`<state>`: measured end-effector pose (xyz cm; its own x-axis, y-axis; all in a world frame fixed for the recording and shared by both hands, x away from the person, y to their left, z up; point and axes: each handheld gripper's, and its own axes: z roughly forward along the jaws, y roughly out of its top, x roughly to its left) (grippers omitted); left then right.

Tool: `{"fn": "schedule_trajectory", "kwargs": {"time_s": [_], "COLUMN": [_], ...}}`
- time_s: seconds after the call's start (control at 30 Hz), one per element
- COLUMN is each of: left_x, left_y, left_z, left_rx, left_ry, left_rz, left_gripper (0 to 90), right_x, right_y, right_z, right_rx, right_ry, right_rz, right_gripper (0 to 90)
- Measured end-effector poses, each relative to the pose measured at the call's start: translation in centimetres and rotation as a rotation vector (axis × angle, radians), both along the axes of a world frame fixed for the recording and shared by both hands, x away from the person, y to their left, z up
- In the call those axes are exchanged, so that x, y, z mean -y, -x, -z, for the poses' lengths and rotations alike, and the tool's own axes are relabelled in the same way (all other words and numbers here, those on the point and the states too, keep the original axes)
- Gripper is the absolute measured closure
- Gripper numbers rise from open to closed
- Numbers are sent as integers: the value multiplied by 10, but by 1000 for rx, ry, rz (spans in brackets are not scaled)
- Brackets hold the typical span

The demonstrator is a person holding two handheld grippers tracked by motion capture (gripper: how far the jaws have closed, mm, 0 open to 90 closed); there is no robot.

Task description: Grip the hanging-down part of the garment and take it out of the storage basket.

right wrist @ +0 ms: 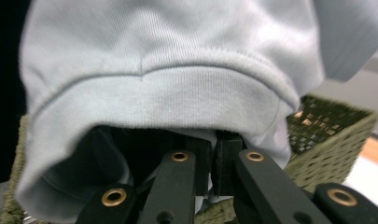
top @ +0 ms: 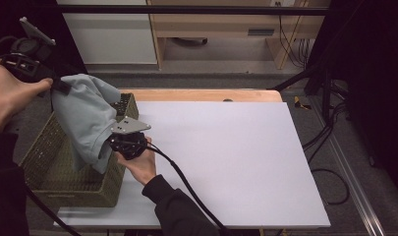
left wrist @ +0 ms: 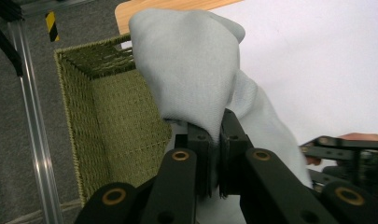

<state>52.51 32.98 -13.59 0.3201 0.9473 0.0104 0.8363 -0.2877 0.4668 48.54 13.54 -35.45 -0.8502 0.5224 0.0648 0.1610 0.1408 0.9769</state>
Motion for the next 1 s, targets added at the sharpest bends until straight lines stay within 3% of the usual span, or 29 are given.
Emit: {"fn": "schedule_trajectory", "kwargs": {"time_s": [0.5,0.67,0.73,0.83,1.0], "left_x": [2,1,1,1,8], "left_y": [2,5,5,7,7], "left_z": [-1,-3,-4,-5,-6], "left_rx": [14,28,30,37,46], "left_ry": [12,22,24,40,60], "left_rz": [2,-1,-1,8,29], "left_gripper": [852,852,853,852,852], "right_x": [45,57,59,66,76], "right_y": [9,13,13,15,18], "right_z": [-49,-76,-79,-98,-116], "right_rx": [108,157,167,205,242], "right_ry": [-25,-43,-41,-46,-52], "right_rz": [32,55,59,83,102], "right_gripper": [883,884,884,884,885]}}
